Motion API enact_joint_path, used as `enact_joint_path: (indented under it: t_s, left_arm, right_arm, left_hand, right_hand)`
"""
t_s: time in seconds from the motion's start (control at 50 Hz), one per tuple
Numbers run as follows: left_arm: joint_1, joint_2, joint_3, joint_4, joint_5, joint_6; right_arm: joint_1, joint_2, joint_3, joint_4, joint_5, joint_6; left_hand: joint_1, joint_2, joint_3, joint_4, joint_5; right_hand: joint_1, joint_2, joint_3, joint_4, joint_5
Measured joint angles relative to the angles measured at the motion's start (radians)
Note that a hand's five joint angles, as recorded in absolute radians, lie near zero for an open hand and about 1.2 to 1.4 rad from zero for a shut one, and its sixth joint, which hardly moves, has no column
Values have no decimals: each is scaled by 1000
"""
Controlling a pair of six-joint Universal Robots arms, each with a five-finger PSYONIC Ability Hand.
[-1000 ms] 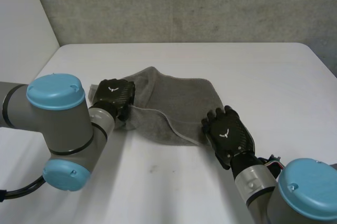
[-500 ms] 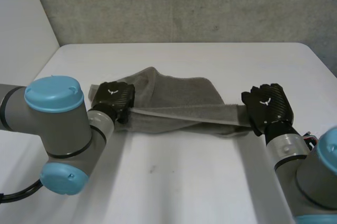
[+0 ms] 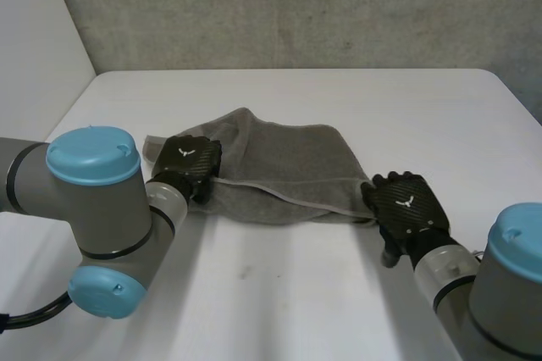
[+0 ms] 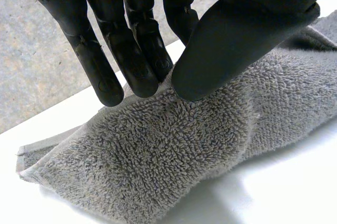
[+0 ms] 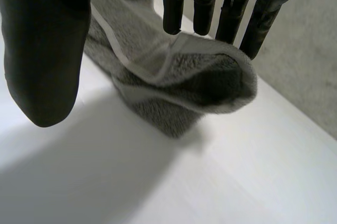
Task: Fold the towel.
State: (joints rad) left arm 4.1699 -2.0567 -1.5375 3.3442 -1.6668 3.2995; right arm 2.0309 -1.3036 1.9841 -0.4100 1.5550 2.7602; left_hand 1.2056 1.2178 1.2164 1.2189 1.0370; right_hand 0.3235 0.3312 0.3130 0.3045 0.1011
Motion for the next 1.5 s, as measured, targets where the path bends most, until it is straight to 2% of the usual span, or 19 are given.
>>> enact_joint_path:
  t_s: [0.18,0.34,0.4,0.72,0.98,1.1,1.16,1.36,1.42,1.5]
  left_arm:
    - [1,0,0,2,-1,-1]
    - [1,-2,-4,4,1,-1]
    - [1,-2,-4,4,1,-1]
    - [1,-2,-6,5,1,-1]
    - [1,3,-6,4,1,-2]
    - [1,2,-6,4,1,-3]
    - [1,0,-6,4,1,-2]
    - [1,0,-16,4,2,-1]
    - [1,2,-21,5,2,1]
    - [2,9,-32,5,11,4]
  right_arm:
    - [40,68,-11,-138,7,-49]
    - [29,145,-61,-166,7,-129]
    - [25,167,-83,-172,7,-146]
    - [21,260,-174,-248,6,-238]
    - [19,309,-234,-271,-4,-266]
    - [9,333,-261,-266,-10,-263]
    - [-4,323,-271,-259,-8,-259]
    - [-60,144,-234,-196,0,-195]
    - [-74,91,-230,-114,0,-160]
    - [-110,39,-240,45,-2,-106]
  left_hand:
    - [0,0,0,0,0]
    - [0,0,0,0,0]
    - [0,0,0,0,0]
    - [0,0,0,0,0]
    - [0,0,0,0,0]
    - [0,0,0,0,0]
    - [0,0,0,0,0]
    - [0,0,0,0,0]
    - [-96,-109,-99,-102,-94]
    - [-525,-538,-523,-527,-522]
  right_hand:
    - [31,3,36,42,88]
    - [117,12,134,146,184]
    - [155,135,174,183,219]
    - [464,458,473,482,505]
    - [549,533,553,560,585]
    - [937,910,917,933,974]
    - [1000,981,1014,1029,1058]
    - [1000,983,1016,1032,1058]
    - [1000,995,1016,1032,1058]
    - [1000,998,1016,1032,1059]
